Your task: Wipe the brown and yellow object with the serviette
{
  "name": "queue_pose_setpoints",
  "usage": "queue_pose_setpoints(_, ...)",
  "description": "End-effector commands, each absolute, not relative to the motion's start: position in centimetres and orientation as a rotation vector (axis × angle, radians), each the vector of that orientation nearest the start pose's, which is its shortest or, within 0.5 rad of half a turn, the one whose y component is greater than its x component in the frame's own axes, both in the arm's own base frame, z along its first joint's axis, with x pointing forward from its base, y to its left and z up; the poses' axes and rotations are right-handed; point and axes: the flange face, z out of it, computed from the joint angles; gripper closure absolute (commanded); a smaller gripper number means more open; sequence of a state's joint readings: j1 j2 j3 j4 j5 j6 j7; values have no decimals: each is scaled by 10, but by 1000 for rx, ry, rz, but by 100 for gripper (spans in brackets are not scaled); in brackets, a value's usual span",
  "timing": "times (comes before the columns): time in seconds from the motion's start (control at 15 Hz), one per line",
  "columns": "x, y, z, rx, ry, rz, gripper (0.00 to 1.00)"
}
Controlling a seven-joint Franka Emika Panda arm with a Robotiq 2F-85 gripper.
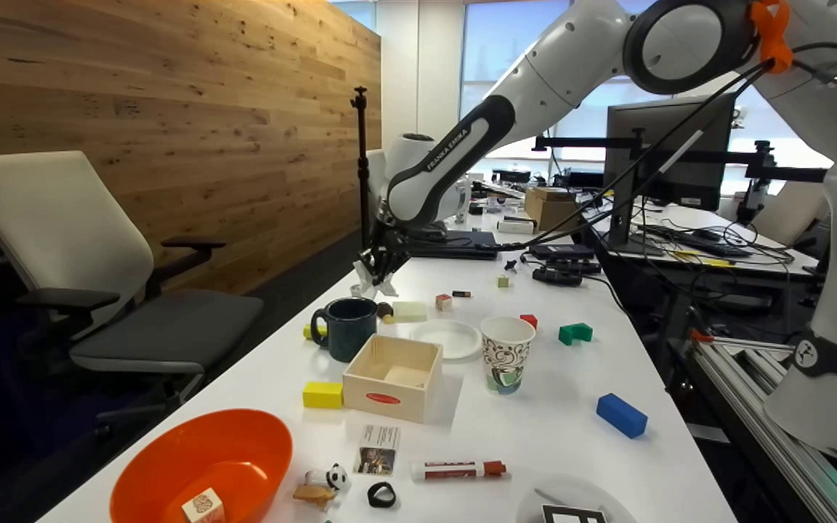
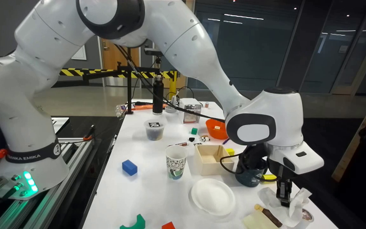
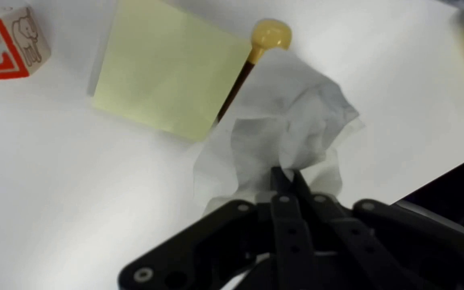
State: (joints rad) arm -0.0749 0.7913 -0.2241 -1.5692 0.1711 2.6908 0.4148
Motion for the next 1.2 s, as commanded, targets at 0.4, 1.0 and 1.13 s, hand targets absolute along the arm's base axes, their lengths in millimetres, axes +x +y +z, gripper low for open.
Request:
queue_pose_setpoints(0.4, 695, -209, 196, -2878, 1263, -530, 99)
queue_pose_setpoints(1.0, 701, -195, 184, -2894, 1216, -493, 99)
queue_pose_setpoints(1.13, 700, -196, 182, -2888, 1215, -482, 99)
